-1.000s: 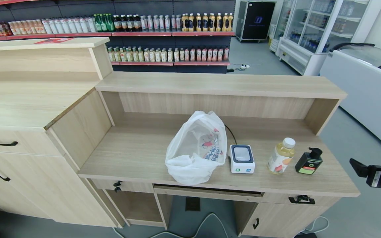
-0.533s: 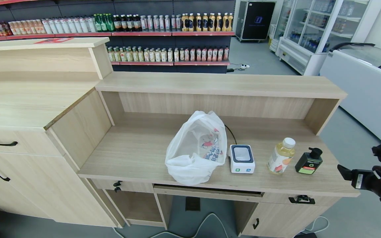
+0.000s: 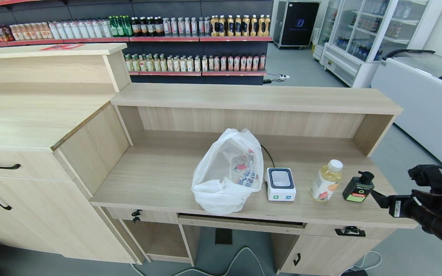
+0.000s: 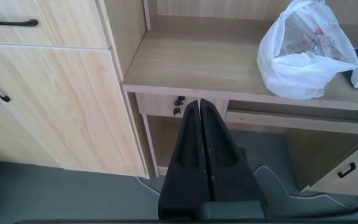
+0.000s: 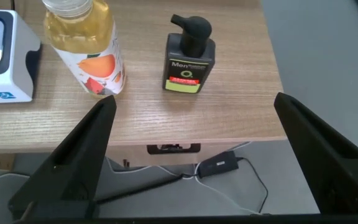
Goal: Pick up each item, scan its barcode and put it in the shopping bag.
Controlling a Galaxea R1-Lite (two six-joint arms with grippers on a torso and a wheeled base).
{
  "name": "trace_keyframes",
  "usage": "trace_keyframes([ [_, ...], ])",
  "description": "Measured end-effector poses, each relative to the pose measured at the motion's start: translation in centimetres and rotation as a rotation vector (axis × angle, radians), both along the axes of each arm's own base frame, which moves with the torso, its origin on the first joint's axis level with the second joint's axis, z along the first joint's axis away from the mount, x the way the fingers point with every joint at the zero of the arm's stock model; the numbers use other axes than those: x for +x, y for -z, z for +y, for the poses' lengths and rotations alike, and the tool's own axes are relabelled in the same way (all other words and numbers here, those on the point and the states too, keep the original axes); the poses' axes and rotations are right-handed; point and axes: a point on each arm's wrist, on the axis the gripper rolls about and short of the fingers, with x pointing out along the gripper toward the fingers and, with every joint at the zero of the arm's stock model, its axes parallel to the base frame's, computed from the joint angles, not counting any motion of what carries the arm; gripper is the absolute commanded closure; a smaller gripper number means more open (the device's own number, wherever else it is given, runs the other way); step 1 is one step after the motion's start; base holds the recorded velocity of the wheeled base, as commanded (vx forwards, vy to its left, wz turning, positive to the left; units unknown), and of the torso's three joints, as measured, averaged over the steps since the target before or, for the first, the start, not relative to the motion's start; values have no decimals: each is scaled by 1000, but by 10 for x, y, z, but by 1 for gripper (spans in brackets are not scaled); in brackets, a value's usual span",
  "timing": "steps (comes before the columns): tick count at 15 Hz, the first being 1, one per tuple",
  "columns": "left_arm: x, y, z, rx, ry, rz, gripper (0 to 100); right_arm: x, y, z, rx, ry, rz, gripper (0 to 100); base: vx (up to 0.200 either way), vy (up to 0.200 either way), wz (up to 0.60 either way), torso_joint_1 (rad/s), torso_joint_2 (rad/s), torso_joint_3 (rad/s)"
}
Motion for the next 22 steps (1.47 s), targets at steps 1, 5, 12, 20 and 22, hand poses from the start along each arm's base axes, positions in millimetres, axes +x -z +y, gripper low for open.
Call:
trace_keyframes([
  [1,0,0,0,0,0,0,100,3,1,0,0,-2,0,0,0,0,0,0,0,0],
  [5,0,0,0,0,1,0,100,21,9,0,2,-37,-5,0,0,0,0,0,0,0],
  [12,0,0,0,0,0,0,100,63,36,17,5,-115,6,0,0,0,0,0,0,0],
  [20,0,0,0,0,0,0,100,105,65,37,8,-206,-18,0,0,0,0,0,0,0],
  [22,0,0,0,0,1,0,100,114,70,43,8,-228,-27,0,0,0,0,0,0,0],
])
